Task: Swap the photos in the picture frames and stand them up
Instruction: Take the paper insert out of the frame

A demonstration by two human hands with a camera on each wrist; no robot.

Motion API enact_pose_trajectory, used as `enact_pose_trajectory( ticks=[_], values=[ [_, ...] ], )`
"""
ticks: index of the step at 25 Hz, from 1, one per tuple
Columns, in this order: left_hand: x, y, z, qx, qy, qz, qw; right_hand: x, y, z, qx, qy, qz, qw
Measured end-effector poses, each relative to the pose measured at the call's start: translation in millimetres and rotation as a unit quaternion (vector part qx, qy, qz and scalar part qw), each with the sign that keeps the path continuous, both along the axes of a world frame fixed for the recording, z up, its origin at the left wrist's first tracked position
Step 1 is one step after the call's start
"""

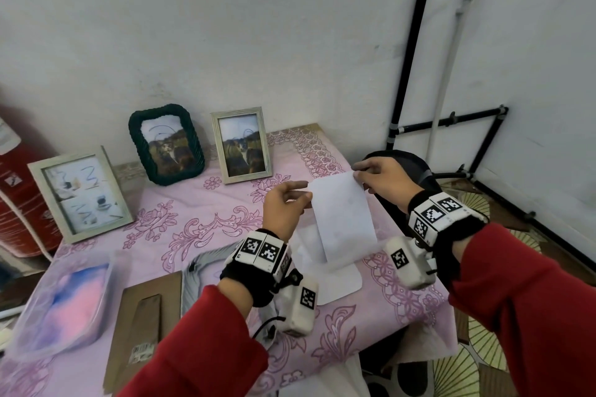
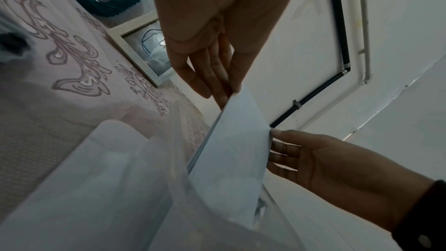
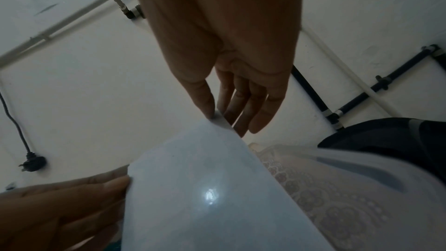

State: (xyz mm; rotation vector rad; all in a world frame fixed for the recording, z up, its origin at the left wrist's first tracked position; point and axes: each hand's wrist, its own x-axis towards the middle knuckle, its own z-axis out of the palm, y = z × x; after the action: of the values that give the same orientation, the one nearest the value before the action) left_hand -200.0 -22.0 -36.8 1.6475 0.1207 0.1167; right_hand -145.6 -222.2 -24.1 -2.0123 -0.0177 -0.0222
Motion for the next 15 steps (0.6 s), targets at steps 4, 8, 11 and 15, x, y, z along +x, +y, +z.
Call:
enact_pose_trajectory(
  ticks=[4,8,11,15],
  values=[
    [-1.4,0.4,8.2,-0.018,-0.018,0.000,1.000,-6.5,3.4,9.8,0.013,-0.021,0.013,1.000],
    [-0.1,3.3,16.9,-0.024,-0.034,0.003,0.999,-14.3,9.8,24.3,0.003,-0.050,0.033,0.998],
    [-1.5,5.7,22.3,-0.034,-0.043,-0.001,0.998,-19.5,15.9,35.0,0.006,-0.084,0.046,0.995],
    [-7.9,8.6,28.6,-0.021,-0.062,-0.016,0.998,-23.3,24.6,49.0,0.032,-0.123,0.044,0.991]
  ],
)
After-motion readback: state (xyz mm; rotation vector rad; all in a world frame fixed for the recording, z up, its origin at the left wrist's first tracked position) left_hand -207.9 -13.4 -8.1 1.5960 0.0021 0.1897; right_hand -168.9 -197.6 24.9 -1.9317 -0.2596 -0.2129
